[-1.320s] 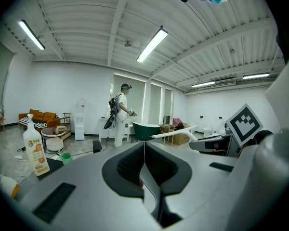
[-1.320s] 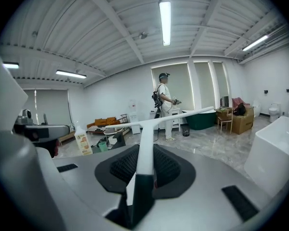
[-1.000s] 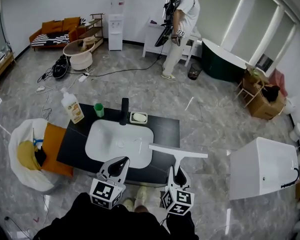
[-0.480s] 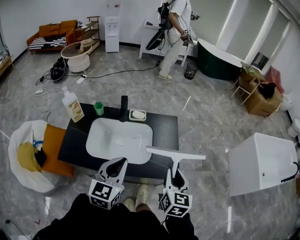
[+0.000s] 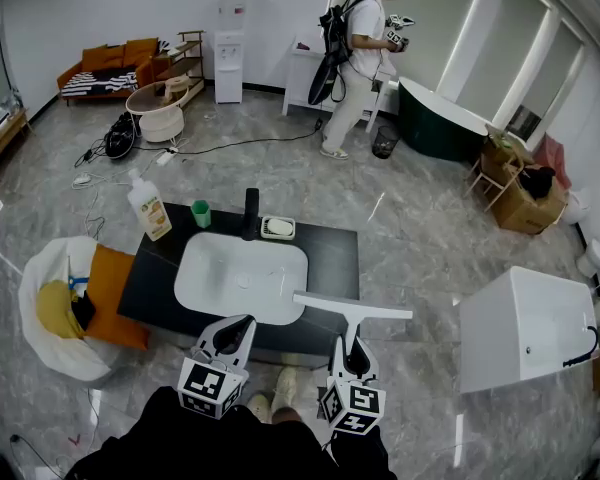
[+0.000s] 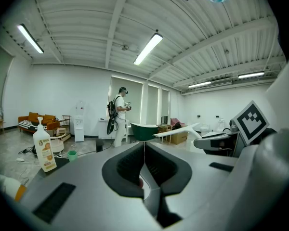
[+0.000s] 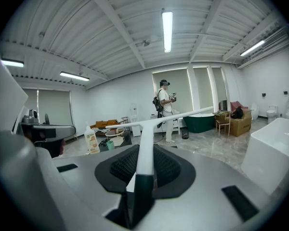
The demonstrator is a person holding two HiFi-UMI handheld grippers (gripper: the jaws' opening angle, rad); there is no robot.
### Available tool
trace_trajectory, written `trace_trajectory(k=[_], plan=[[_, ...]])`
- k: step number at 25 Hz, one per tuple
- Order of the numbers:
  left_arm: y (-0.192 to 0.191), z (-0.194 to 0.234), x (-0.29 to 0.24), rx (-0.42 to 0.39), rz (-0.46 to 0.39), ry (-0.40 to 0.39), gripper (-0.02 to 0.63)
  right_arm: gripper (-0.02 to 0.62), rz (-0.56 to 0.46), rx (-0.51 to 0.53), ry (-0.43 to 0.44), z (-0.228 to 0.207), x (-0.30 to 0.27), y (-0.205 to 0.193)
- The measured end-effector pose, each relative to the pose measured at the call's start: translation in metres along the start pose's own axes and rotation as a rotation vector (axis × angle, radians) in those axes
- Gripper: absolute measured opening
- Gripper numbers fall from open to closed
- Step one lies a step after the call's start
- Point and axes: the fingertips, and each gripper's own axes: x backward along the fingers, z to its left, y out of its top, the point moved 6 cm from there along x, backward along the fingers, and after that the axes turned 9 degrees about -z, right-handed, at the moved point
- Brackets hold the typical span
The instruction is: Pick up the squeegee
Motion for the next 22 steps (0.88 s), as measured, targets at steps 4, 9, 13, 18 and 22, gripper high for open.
trace_trajectory(k=[4, 9, 13, 18, 22], plan=[[0.0002, -0.0014, 0.0003, 0.0, -0.004, 0.0, 0.025, 0.101, -0.003, -0.003, 0.001, -0.001, 0.0016, 0.0003], [0.0005, -0.005, 0.0021, 0.004, -0.011, -0.001, 0.025, 0.101, -0.005, 0.0, 0.003, -0.0023, 0.0051, 0.0011], [-0.0001, -0.006, 0.0006, 0.009, -0.021, -0.007, 0.025, 0.101, -0.007, -0.002, 0.004, -0.0031, 0.0049, 0.0006], [-0.0019, -0.0081, 0.001, 0.01, -0.006, 0.001, 0.025, 0.101, -0.01, -0.006, 0.001, -0.0063, 0.0063, 0.0011], [-0.0001, -0.0095, 0.003, 0.005, -0.001, 0.004, 0.025, 0.101, -0.008, -0.01, 0.003, -0.0059, 0.0083, 0.0015]])
